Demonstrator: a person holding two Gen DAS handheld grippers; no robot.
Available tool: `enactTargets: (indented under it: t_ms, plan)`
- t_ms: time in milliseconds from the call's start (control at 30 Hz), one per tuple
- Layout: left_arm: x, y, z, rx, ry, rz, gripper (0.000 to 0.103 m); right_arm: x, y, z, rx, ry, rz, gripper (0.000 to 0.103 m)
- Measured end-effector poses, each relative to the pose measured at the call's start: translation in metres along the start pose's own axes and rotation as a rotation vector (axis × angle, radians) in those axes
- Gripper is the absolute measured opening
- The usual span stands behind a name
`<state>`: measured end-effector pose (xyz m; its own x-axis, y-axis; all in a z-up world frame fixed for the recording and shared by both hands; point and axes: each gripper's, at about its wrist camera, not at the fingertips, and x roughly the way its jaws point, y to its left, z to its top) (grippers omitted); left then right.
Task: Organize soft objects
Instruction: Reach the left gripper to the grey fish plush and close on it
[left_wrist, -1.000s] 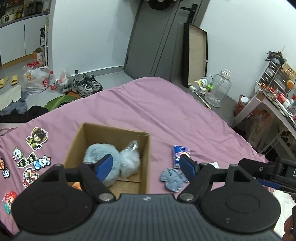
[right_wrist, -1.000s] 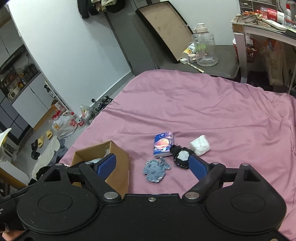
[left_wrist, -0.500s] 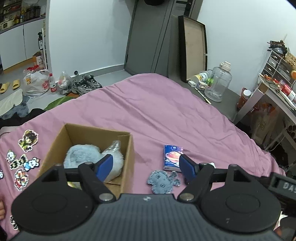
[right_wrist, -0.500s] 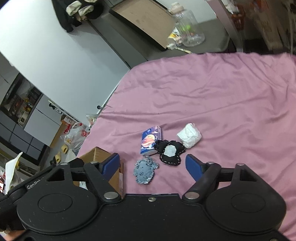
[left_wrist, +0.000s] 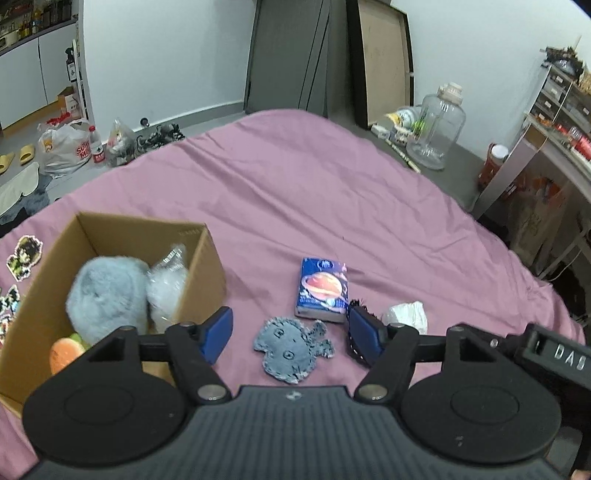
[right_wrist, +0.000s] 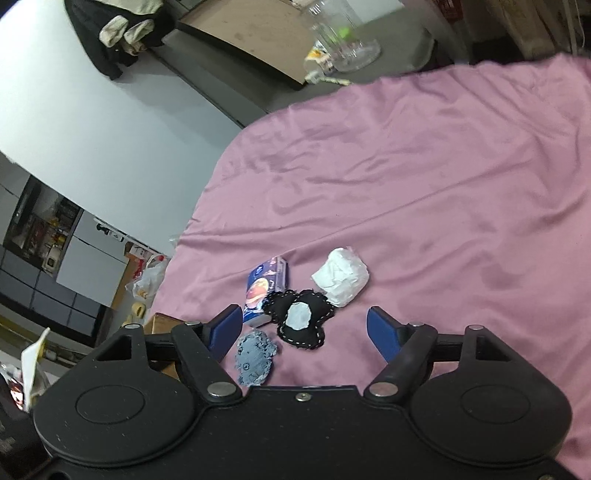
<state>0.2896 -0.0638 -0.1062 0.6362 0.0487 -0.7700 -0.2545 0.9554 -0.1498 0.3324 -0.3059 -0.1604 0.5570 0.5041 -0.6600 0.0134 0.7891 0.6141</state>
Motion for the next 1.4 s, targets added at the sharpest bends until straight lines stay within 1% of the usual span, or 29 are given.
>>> enactTargets:
  t_ms: [33, 100, 200, 333, 433, 533, 667, 767, 833, 967, 1033, 1067, 1100, 1200, 1267, 1300, 1333, 1367, 1400]
  plan:
    - [0.004, -0.002, -0.002, 0.000, 0.002, 0.011, 0.067, 0.004, -0.004, 0.002, 0.012, 0.006, 0.004, 0.074]
    - [0.011, -0.004, -0.005, -0.005, 0.008, 0.025, 0.061, 0.012, -0.009, 0.005, 0.021, 0.009, 0.001, 0.074]
    - [0.025, -0.007, -0.008, -0.006, 0.030, 0.044, 0.058, 0.024, -0.017, 0.010, 0.031, 0.019, 0.002, 0.074]
    - [0.043, -0.011, -0.013, 0.011, 0.051, 0.089, 0.058, 0.038, -0.026, 0.011, 0.031, 0.034, -0.005, 0.074]
    - [0.058, -0.012, -0.016, 0.001, 0.082, 0.110, 0.058, 0.048, -0.035, 0.010, 0.034, 0.046, -0.023, 0.074]
    - [0.068, -0.014, -0.021, 0.018, 0.096, 0.130, 0.058, 0.053, -0.038, 0.011, 0.037, 0.056, -0.023, 0.074]
    - [0.080, -0.010, -0.026, -0.002, 0.117, 0.158, 0.057, 0.059, -0.038, 0.012, 0.024, 0.049, -0.016, 0.074]
    - [0.087, -0.009, -0.029, -0.006, 0.123, 0.157, 0.056, 0.060, -0.037, 0.013, 0.020, 0.038, -0.010, 0.074]
    - [0.090, -0.009, -0.031, -0.007, 0.123, 0.158, 0.056, 0.063, -0.034, 0.012, -0.003, 0.041, -0.020, 0.074]
    - [0.092, -0.009, -0.031, -0.023, 0.126, 0.153, 0.055, 0.066, -0.033, 0.012, -0.008, 0.040, -0.023, 0.074]
    - [0.091, -0.009, -0.030, -0.027, 0.129, 0.130, 0.043, 0.068, -0.032, 0.012, -0.015, 0.036, -0.025, 0.074]
    - [0.090, -0.009, -0.029, -0.026, 0.132, 0.109, 0.030, 0.069, -0.031, 0.011, -0.021, 0.034, -0.028, 0.074]
    - [0.088, -0.009, -0.027, -0.022, 0.135, 0.103, 0.026, 0.069, -0.030, 0.011, -0.029, 0.032, -0.030, 0.073]
    - [0.084, -0.011, -0.025, -0.031, 0.128, 0.078, 0.022, 0.070, -0.027, 0.010, -0.051, 0.033, -0.033, 0.061]
    - [0.078, -0.010, -0.024, -0.036, 0.122, 0.061, 0.022, 0.071, -0.028, 0.009, -0.051, 0.042, -0.030, 0.046]
    - [0.075, -0.011, -0.024, -0.033, 0.117, 0.059, 0.022, 0.072, -0.028, 0.009, -0.051, 0.042, -0.032, 0.041]
    - [0.072, -0.011, -0.024, -0.032, 0.113, 0.056, 0.022, 0.071, -0.029, 0.009, -0.052, 0.043, -0.034, 0.026]
    - [0.069, -0.010, -0.023, -0.033, 0.110, 0.052, 0.022, 0.071, -0.029, 0.009, -0.049, 0.050, -0.028, 0.022]
    - [0.065, -0.010, -0.023, -0.035, 0.107, 0.048, 0.022, 0.071, -0.030, 0.009, -0.044, 0.050, -0.023, 0.021]
